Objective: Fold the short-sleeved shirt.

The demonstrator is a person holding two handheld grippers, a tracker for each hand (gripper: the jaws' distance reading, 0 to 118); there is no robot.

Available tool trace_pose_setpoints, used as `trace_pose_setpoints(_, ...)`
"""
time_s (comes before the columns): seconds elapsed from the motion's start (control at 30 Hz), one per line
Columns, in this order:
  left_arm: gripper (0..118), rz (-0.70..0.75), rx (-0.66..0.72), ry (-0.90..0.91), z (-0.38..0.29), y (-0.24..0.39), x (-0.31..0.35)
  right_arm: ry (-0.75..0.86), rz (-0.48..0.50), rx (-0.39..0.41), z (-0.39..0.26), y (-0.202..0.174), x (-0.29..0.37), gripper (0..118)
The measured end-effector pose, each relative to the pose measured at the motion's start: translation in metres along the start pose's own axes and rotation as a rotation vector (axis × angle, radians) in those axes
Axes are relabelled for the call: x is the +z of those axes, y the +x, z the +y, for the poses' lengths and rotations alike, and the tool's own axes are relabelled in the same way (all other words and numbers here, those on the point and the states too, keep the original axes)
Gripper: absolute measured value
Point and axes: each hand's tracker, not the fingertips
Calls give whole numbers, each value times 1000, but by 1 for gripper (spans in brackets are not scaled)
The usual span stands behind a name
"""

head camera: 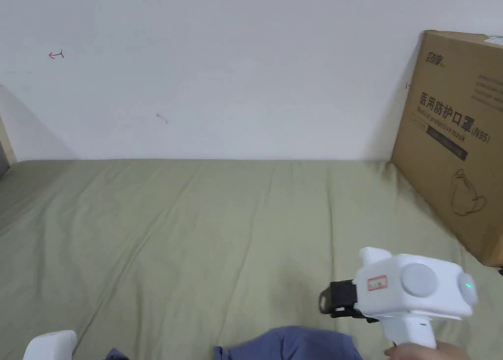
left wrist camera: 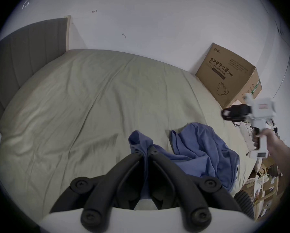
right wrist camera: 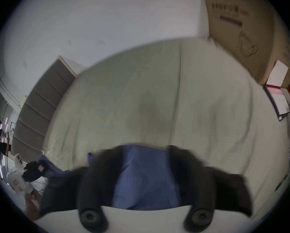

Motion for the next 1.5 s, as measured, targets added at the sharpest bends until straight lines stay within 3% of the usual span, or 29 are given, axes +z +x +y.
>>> trace_pose_setpoints(0.07, 1, 3, 3, 1, -3, -1, 3, -155, -20, -5, 9, 4, -38, 107)
trace_pose_setpoints(0.23, 1, 16, -19, -4, -10, -3, 6, -330, -224, 19, -7, 16, -87, 108)
trace_pose_setpoints(0.3, 1, 32, -15, -30, -11, -4, 5, -363, -234, 88, -16, 15, -87, 99)
trace_pose_setpoints(0.33, 1, 50, -14, -52, -11, -6, 2, -316, -245, 174, -18, 8, -78, 93)
trace_pose_setpoints(0.37, 1, 60, -16, -70, -12, -7, 1, -286, -237, 215, -26, 1, -65, 66)
trace_pose_setpoints(0.4, 1, 67, -19, -87, -14, -8, 0, -267, -209, 245, -30, -4, -56, 24)
trace_pose_setpoints(0.43, 1, 71, -19, -105, -15, -8, 0, -251, -204, 263, -34, -7, -48, 4)
trace_pose_setpoints(0.57, 1, 46, 23, -115, -19, -11, 12, -111, -107, 197, -41, -8, 9, 4)
trace_pose_setpoints(0.63, 1, 13, 53, -86, -15, -11, 29, 10, -118, 166, -45, -2, 50, 4)
trace_pose_setpoints(1.0, 1, 76, -126, 180, 66, 20, 155, 347, -89, 55, -55, 37, 264, 4)
trace_pose_setpoints(1.07, 1, 125, -204, 251, 85, 32, 175, 405, -75, 48, -62, 24, 298, 4)
trace_pose_setpoints(1.33, 1, 73, -201, 438, 159, 70, 242, 599, 52, -1, -40, 19, 407, 4)
trace_pose_setpoints(1.5, 1, 60, -178, 481, 193, 80, 254, 667, 3, 29, -18, 14, 440, 4)
